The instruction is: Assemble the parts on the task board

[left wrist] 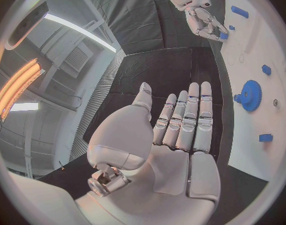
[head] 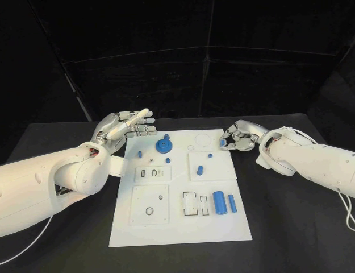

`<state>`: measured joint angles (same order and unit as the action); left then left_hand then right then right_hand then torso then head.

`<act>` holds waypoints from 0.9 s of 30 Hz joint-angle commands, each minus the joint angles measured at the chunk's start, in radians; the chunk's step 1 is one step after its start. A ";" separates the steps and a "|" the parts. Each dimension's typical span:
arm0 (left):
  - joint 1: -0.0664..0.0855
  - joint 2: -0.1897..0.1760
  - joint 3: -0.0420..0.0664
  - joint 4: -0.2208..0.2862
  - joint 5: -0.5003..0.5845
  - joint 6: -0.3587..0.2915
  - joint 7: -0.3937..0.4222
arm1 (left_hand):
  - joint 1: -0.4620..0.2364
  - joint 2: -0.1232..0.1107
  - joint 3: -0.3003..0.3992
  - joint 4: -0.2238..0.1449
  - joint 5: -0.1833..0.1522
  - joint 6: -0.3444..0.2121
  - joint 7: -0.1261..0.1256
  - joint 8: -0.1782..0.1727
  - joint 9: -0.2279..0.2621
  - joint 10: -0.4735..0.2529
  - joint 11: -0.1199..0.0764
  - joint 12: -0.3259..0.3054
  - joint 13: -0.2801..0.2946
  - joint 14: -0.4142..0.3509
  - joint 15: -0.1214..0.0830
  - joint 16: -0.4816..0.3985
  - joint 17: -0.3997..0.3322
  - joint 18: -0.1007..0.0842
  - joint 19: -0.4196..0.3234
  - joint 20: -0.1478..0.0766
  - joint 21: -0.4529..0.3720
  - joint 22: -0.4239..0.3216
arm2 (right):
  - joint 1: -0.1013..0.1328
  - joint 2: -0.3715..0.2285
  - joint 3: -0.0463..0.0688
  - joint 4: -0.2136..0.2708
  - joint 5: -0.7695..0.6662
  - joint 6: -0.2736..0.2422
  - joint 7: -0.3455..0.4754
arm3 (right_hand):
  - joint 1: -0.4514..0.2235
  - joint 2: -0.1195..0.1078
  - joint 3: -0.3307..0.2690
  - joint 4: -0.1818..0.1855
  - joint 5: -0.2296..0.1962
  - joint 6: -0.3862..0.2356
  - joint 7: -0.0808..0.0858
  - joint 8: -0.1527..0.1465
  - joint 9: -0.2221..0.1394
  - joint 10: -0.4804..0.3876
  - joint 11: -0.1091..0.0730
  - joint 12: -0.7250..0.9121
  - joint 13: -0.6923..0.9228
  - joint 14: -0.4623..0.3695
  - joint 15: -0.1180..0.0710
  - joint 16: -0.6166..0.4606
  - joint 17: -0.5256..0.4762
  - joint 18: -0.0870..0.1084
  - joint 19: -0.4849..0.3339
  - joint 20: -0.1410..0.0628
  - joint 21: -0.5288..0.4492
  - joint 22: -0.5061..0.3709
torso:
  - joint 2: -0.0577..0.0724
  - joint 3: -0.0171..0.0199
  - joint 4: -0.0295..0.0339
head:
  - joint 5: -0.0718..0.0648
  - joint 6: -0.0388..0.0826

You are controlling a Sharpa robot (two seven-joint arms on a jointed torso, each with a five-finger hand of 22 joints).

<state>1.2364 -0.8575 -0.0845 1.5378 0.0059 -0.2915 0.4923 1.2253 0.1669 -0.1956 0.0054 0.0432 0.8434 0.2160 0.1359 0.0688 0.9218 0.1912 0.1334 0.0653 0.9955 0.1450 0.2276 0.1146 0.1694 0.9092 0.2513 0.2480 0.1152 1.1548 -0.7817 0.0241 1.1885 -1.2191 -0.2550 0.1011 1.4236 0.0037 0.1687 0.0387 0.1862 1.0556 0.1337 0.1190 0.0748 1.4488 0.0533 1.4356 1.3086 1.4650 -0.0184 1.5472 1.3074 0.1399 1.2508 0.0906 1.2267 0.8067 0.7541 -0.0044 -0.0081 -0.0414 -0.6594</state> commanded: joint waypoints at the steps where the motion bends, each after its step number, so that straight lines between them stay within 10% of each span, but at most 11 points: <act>1: 0.001 0.001 0.001 0.001 -0.001 0.012 0.005 | 0.003 0.005 0.001 -0.006 0.003 0.007 0.033 -0.007 -0.001 0.003 0.007 -0.003 -0.001 0.005 0.004 -0.007 -0.002 0.010 0.008 0.001 -0.003 -0.001 | 0.002 0.001 0.001 0.002 0.022 -0.073 0.004 | 0.000 0.024 0.011 0.000 -0.009 0.015 -0.006 0.009 0.005 0.001 -0.009 0.006 0.083 0.092 -0.008 0.002 0.201 -0.006 -0.001 -0.009 0.004 0.002 | 0.000 -0.0001 0.0006 | 0.002 0.000; 16: 0.002 -0.017 0.001 0.006 -0.001 0.008 0.007 | 0.002 0.006 0.001 -0.006 0.003 0.007 0.034 -0.008 -0.002 0.003 0.007 -0.004 -0.001 0.005 0.004 -0.007 -0.002 0.009 0.009 0.001 -0.004 -0.001 | 0.004 -0.028 0.002 0.178 -0.021 -0.183 -0.107 | -0.001 0.030 0.044 -0.015 0.010 0.021 -0.010 0.011 0.004 0.003 -0.014 0.006 0.086 0.094 -0.013 0.005 0.209 -0.007 0.002 -0.015 0.007 0.007 | -0.004 -0.0066 -0.0023 | 0.016 -0.004; 27: 0.008 -0.018 0.001 0.001 0.011 0.002 0.007 | 0.002 0.006 0.001 -0.006 0.003 0.007 0.033 -0.008 -0.002 0.004 0.007 -0.004 -0.001 0.006 0.004 -0.008 -0.002 0.009 0.010 0.001 -0.004 -0.001 | 0.006 0.073 0.001 0.295 -0.122 -0.182 -0.237 | -0.016 0.018 0.048 -0.017 0.002 0.025 -0.011 0.012 0.004 0.006 -0.014 0.009 0.090 0.094 -0.013 0.006 0.211 -0.008 0.004 -0.016 0.008 0.009 | -0.008 -0.0186 0.0099 | 0.048 -0.016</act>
<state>1.2416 -0.8766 -0.0842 1.5390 0.0096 -0.2925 0.4919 1.2253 0.1669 -0.1956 0.0054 0.0432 0.8434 0.2160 0.1321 0.0688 0.9255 0.1948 0.1335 0.0654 0.9955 0.1450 0.2237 0.1139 0.1694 0.9127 0.2549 0.2480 0.1146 1.1582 -0.7184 0.0252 1.4809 -1.2800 -0.4252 -0.0744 1.4186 0.0243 0.2086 0.0208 0.1923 1.0572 0.1354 0.1248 0.0749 1.4524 0.0426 1.4405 1.3088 1.4652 -0.0254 1.5472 1.3074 0.1398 1.2546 0.0800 1.2307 0.8153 0.7475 -0.0177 -0.0028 -0.0020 -0.6712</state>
